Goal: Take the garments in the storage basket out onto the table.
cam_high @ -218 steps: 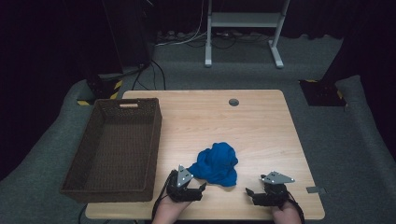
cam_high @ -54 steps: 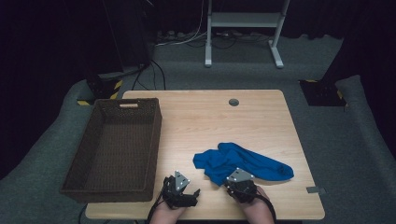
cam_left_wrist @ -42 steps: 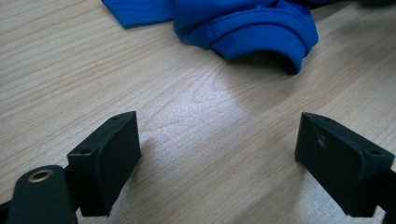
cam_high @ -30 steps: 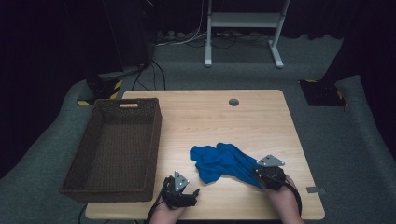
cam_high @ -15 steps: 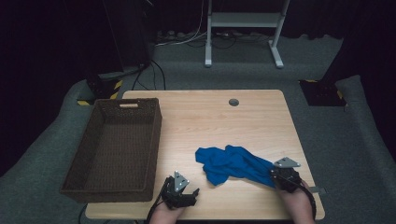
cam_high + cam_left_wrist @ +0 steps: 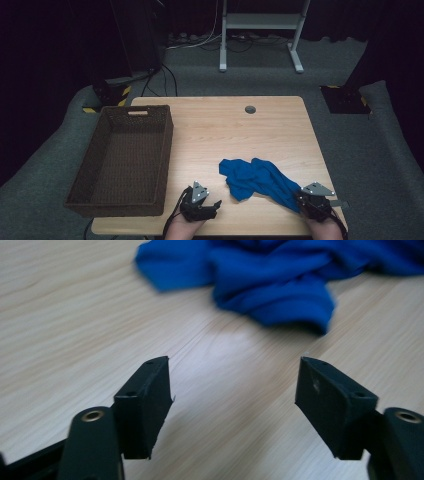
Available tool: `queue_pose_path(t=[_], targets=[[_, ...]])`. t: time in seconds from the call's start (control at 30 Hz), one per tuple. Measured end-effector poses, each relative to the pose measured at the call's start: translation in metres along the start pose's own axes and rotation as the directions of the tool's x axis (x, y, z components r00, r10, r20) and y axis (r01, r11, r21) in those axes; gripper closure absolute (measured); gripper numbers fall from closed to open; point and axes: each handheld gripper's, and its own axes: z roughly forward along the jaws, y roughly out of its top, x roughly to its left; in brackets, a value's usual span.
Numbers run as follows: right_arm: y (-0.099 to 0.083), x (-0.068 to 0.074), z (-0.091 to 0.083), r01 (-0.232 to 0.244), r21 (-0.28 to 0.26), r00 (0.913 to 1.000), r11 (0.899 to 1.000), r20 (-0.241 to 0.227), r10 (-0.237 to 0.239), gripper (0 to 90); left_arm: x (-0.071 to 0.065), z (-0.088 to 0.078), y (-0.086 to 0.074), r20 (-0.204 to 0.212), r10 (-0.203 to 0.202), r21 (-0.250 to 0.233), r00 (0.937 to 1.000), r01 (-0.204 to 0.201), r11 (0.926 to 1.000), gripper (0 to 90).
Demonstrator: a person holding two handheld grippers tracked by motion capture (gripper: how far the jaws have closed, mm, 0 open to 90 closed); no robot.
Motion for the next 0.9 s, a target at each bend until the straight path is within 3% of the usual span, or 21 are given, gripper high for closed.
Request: queue_pose_path(t=[0.1, 0.2, 0.43, 0.47, 0.53, 0.7, 0.77, 0.9], targets=[[-0.001, 0.004, -0.001, 0.011, -0.009, 0.9998, 1.000, -0.018, -0.012, 75.0, -0.013, 0.014, 0.017, 0.022, 0.032, -0.007, 0.9992, -0.032, 0.9995, 35.9], [-0.003, 0.006, -0.002, 0.004, -0.024, 0.9995, 1.000, -0.032, -0.005, 73.7, -0.023, 0.032, 0.030, 0.007, 0.049, 0.010, 0.9988, -0.049, 0.9987, 41.9], [-0.007, 0.005, -0.003, -0.004, -0.047, 0.9984, 0.999, -0.056, 0.001, 70.0, -0.028, 0.059, 0.035, -0.039, 0.105, 0.094, 0.9937, -0.101, 0.9904, 65.3], [-0.007, 0.005, -0.003, -0.009, -0.049, 0.9980, 0.999, -0.062, 0.006, 67.8, -0.027, 0.060, 0.034, -0.040, 0.106, 0.085, 0.9936, -0.102, 0.9911, 67.1], [-0.008, 0.004, -0.004, -0.024, -0.060, 0.9976, 0.998, -0.066, 0.020, 64.8, -0.023, 0.059, 0.034, -0.048, 0.103, 0.090, 0.9935, -0.099, 0.9911, 74.2], [-0.008, -0.002, -0.015, -0.036, -0.114, 0.9988, 0.993, -0.038, 0.032, 64.4, -0.002, 0.052, 0.033, -0.096, 0.105, 0.109, 0.9898, -0.094, 0.9895, 79.8], [-0.008, -0.005, -0.018, -0.048, -0.129, 0.9984, 0.991, -0.036, 0.044, 64.1, 0.012, 0.049, 0.035, -0.151, 0.111, 0.130, 0.9823, -0.091, 0.9873, 79.9], [-0.012, -0.009, -0.015, -0.057, -0.117, 0.9976, 0.991, -0.047, 0.052, 64.1, 0.042, 0.048, 0.039, -0.230, 0.063, 0.143, 0.9711, -0.030, 0.9893, 79.3]])
